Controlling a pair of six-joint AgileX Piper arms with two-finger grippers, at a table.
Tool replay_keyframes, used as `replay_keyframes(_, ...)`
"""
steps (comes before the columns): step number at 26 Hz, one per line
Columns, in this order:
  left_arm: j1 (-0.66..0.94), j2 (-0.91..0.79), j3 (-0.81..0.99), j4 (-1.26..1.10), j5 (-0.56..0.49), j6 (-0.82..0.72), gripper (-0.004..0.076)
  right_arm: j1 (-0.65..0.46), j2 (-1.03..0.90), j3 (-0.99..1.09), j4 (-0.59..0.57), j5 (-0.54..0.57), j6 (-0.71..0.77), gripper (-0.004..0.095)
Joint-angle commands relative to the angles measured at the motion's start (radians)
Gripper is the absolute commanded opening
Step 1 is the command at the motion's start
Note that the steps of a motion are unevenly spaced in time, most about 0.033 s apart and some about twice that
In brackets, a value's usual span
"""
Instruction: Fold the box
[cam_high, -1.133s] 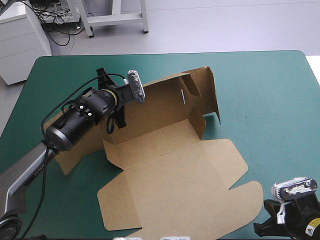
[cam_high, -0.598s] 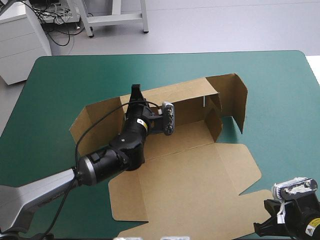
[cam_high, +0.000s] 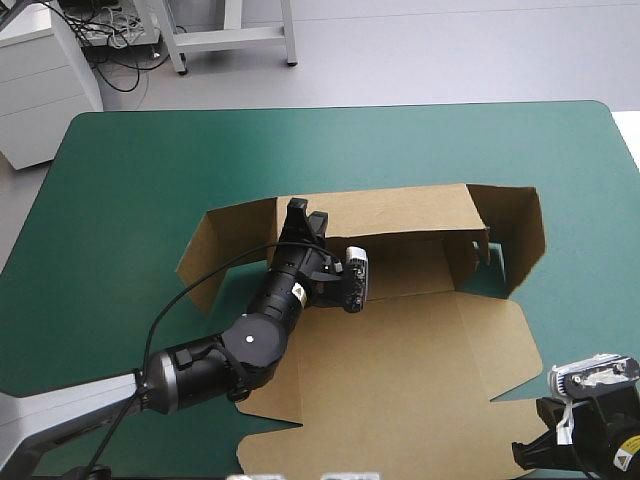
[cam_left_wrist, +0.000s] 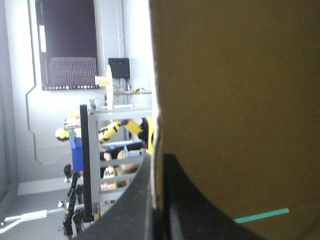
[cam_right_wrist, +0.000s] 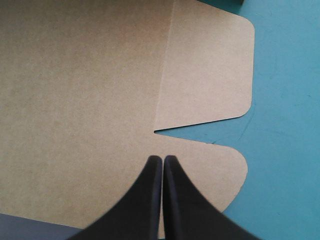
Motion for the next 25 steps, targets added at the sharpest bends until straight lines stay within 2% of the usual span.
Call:
replay_keyframes(1,-0.011,-0.077,-0.019,0.063,-0.011,-0.014,-0.0032,-0.005,0.011,-0.023,-0.001,-0.048,0.009,-0.0008)
replay_keyframes(9,-0.011,-0.083,0.042,0.085,0.004,-0.012,-0.0032,-0.005,0.011,-0.023,0.006,-0.057,0.035,-0.0008)
replay_keyframes(22,0.069,-0.033,0.046,0.145,0.006,-0.018,-0.0032,-0.005,0.013,-0.023,0.006,-0.075,0.059,-0.0008)
replay_keyframes(25,0.069,-0.031,0.046,0.157,-0.024,-0.054,-0.0032,-0.005,0.013,-0.023,0.006,-0.075,0.069,-0.0008)
